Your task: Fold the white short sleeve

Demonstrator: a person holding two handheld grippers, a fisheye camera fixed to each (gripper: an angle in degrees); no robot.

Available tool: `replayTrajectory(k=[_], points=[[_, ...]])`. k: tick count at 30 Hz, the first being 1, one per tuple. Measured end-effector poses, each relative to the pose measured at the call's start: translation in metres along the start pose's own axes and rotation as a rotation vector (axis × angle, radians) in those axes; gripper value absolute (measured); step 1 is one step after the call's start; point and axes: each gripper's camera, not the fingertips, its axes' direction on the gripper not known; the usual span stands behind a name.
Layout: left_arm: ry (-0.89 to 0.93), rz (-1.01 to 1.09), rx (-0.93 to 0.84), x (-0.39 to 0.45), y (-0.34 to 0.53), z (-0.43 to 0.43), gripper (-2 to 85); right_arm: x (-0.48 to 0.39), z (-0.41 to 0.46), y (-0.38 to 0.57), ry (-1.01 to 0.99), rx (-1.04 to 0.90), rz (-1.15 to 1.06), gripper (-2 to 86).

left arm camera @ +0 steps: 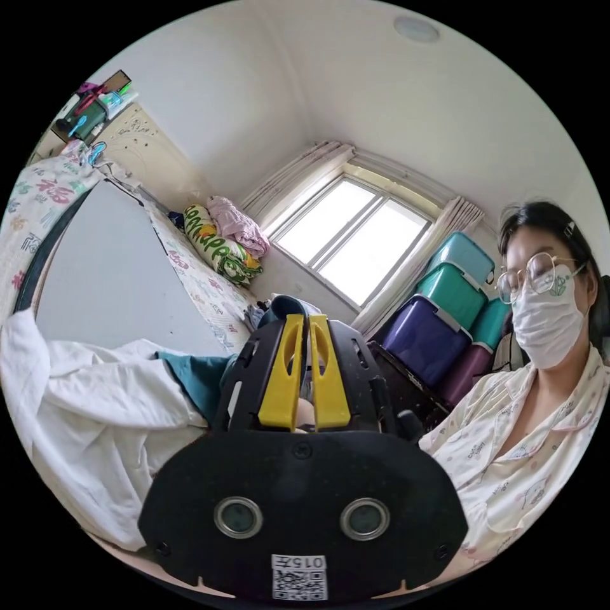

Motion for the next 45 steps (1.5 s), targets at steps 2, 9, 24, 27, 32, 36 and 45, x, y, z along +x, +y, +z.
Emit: replayTrajectory(k=[2,9,24,27,32,36,45], points=[[0.011,-0.004,-0.007,-0.004,-0.01,0.012,-0.4,-0.009,0.029,-0.002,0.121,-0.012,-0.043,13.3],[-0.011,-0.037,0.016,-0.017,-0.033,0.043,-0.4,0.009,0.085,-0.002,0.421,0.002,-0.03,13.8],[-0.053,-0.102,0.007,-0.043,-0.037,0.101,-0.4,0.118,-0.011,-0.042,0.47,0.288,0.128,2.7],[-0.046,-0.114,0.0,-0.048,-0.032,0.113,-0.4,0.156,-0.023,-0.059,0.414,0.257,0.195,1.5],[-0.102,-0.085,-0.072,-0.046,-0.027,0.126,-0.1,0.25,-0.065,-0.066,0.289,0.255,0.435,0.8],[-0.16,-0.024,-0.175,-0.039,-0.02,0.149,0.2,0.343,-0.116,-0.06,0.186,0.316,0.69,0.5],[-0.225,0.211,-0.44,-0.002,-0.003,0.244,7.2,0.428,-0.164,-0.079,0.201,0.299,0.903,0.4]])
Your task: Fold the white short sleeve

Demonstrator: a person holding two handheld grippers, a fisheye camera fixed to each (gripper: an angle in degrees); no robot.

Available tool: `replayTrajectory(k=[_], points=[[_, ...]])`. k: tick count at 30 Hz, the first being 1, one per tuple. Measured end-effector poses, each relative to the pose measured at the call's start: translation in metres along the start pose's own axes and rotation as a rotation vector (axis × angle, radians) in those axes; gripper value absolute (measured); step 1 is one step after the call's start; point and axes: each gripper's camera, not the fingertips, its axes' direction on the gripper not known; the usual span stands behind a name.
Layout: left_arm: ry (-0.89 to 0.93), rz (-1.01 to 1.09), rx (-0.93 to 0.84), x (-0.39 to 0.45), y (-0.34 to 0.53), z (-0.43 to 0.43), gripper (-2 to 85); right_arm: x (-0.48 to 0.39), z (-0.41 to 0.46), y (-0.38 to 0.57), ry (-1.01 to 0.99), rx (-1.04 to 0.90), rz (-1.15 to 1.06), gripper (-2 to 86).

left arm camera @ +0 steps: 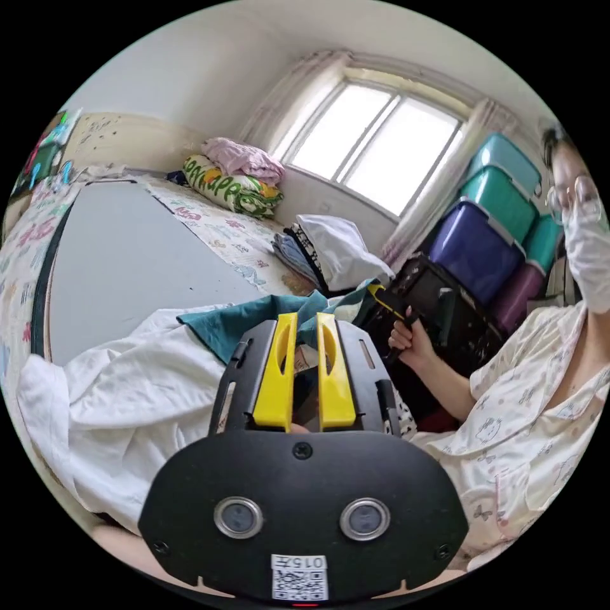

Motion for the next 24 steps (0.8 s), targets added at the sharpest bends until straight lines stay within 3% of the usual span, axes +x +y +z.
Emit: replayTrajectory(k=[6,13,18,21,24], points=[[-0.029,0.359,-0.18,0.042,-0.009,0.054,11.5,-0.017,-0.007,-0.031,-0.023,-0.001,0.044,0.5],[-0.051,0.572,-0.266,0.043,-0.047,0.058,11.2,-0.043,-0.023,-0.048,-0.034,-0.029,0.04,0.4],[-0.071,0.711,-0.397,0.047,-0.043,0.091,4.1,-0.06,-0.044,-0.044,-0.047,-0.027,0.066,0.5],[-0.036,0.648,-0.313,0.039,-0.047,0.072,0.8,-0.076,-0.064,-0.039,-0.042,-0.03,0.053,0.4],[0.013,0.493,-0.037,0.015,-0.053,0.004,-0.4,-0.078,-0.087,-0.037,-0.11,-0.001,0.132,0.3]])
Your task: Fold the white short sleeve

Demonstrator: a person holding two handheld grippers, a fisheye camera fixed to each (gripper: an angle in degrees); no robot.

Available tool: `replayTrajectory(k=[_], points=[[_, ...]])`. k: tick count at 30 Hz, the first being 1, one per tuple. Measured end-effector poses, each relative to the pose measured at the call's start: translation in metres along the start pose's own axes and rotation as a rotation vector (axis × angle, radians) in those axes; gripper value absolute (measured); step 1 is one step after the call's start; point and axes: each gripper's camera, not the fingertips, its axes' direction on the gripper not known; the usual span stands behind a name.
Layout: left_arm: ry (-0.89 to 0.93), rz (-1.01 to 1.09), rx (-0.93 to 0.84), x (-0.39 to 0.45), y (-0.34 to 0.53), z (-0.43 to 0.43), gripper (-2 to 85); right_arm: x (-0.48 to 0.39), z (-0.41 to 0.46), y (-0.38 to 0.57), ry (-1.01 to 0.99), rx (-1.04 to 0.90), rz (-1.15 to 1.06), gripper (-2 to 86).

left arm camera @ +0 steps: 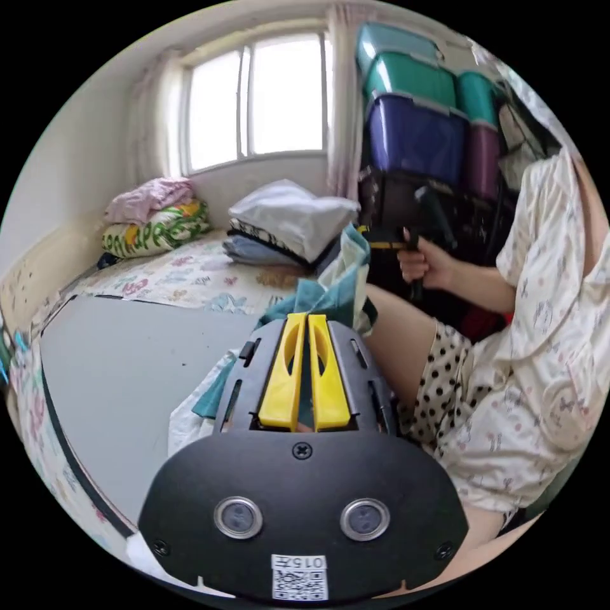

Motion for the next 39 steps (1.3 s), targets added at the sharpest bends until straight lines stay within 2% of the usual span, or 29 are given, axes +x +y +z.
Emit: replayTrajectory(k=[3,5,8,9,11,13,17,22,24,27,31,33,36,39], points=[[-0.075,-0.169,0.186,-0.024,-0.001,-0.059,-0.7,-0.012,-0.025,-0.025,-0.165,0.107,0.092,0.4],[-0.234,-0.293,0.379,-0.03,-0.015,-0.13,-0.8,-0.046,-0.04,-0.048,-0.208,0.205,0.08,0.5],[-0.221,-0.426,0.719,-0.02,-0.036,-0.226,-0.9,-0.116,-0.064,-0.076,-0.42,0.349,0.053,0.5],[-0.219,-0.438,0.783,-0.014,-0.041,-0.244,-0.9,-0.142,-0.074,-0.082,-0.524,0.395,0.056,0.5],[-0.264,-0.371,0.979,0.025,-0.063,-0.31,-0.9,-0.181,-0.093,-0.083,-0.654,0.477,0.045,0.5],[-0.333,-0.274,1.079,0.064,-0.079,-0.353,-0.9,-0.229,-0.128,-0.071,-0.772,0.602,-0.007,0.5],[-0.521,-0.001,1.221,0.153,-0.101,-0.426,-0.9,-0.29,-0.185,-0.028,-0.782,0.832,-0.213,0.5],[-0.717,0.214,1.283,0.232,-0.109,-0.47,-0.8,-0.374,-0.257,0.084,-0.48,1.133,-0.572,0.5],[-0.837,0.313,1.299,0.262,-0.107,-0.479,-0.8,-0.392,-0.268,0.121,-0.408,1.199,-0.664,0.4],[-0.909,0.384,1.304,0.279,-0.103,-0.485,-0.8,-0.413,-0.272,0.166,-0.33,1.244,-0.771,0.3],[-0.941,0.398,1.286,0.281,-0.097,-0.497,-0.8,-0.421,-0.241,0.191,-0.336,1.148,-0.822,0.2],[-0.982,0.4,1.257,0.275,-0.091,-0.496,-0.9,-0.423,-0.212,0.204,-0.268,1.123,-0.862,0.2],[-1.105,0.4,1.114,0.244,-0.085,-0.479,-0.8,-0.424,-0.142,0.219,-0.12,1.049,-0.91,0.1],[-1.076,0.375,1.028,0.215,-0.086,-0.474,-0.8,-0.412,-0.09,0.212,-0.151,0.953,-0.841,0.0]])
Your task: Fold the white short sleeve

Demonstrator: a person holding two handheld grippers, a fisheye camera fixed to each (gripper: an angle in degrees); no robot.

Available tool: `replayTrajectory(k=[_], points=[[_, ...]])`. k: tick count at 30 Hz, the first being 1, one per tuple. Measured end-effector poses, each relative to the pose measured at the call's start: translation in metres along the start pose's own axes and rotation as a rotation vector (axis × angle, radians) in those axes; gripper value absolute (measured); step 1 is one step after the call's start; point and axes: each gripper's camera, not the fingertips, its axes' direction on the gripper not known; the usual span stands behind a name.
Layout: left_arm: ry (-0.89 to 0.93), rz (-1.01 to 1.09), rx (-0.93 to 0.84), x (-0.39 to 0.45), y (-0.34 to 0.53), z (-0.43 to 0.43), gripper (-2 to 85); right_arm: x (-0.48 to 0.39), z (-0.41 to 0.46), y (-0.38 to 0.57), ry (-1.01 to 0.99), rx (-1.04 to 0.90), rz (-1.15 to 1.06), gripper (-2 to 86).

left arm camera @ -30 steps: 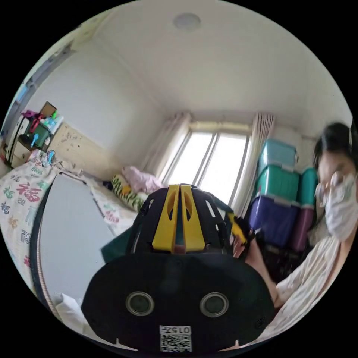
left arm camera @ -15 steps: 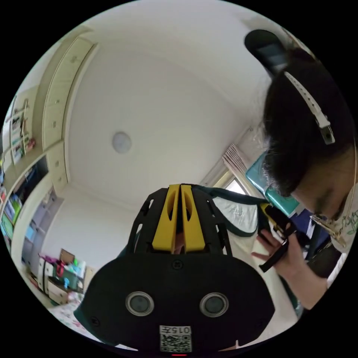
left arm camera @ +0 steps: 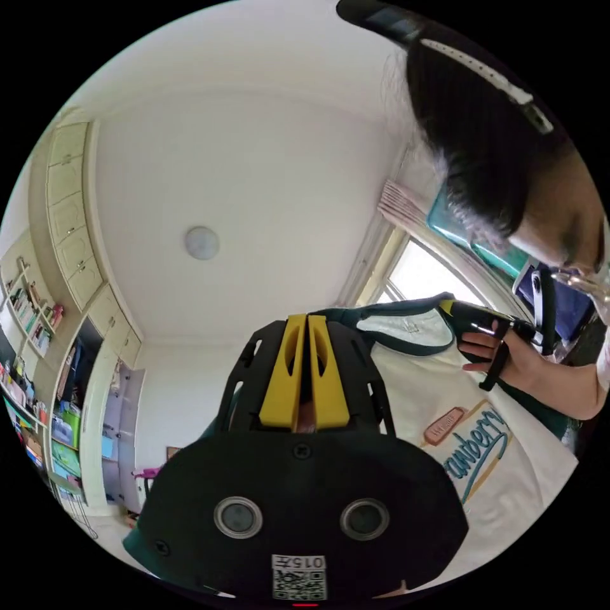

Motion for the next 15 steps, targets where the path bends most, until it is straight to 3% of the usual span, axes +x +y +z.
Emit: replayTrajectory(k=[4,5,7,11,13,15], points=[[0.106,-0.065,-0.21,-0.03,0.035,0.048,-0.7,-0.019,0.048,0.059,0.07,-0.156,0.011,-0.6],[0.166,-0.051,-0.33,-0.038,0.047,0.072,-0.7,-0.018,0.051,0.063,0.08,-0.171,0.017,-0.6],[0.17,-0.122,-0.413,-0.061,0.055,0.086,-0.6,-0.002,0.05,0.054,-0.024,-0.206,0.11,-0.7],[0.15,-0.103,-0.217,-0.055,0.027,0.044,-0.6,-0.026,0.033,0.051,-0.043,-0.078,0.148,-0.8],[0.134,-0.26,-0.458,-0.067,0.065,0.082,-0.8,-0.008,0.106,0.101,-0.02,-0.33,0.418,-0.7],[0.126,-0.429,-0.409,-0.073,0.081,0.06,-0.9,-0.017,0.105,0.105,-0.022,-0.316,0.467,-0.7]])
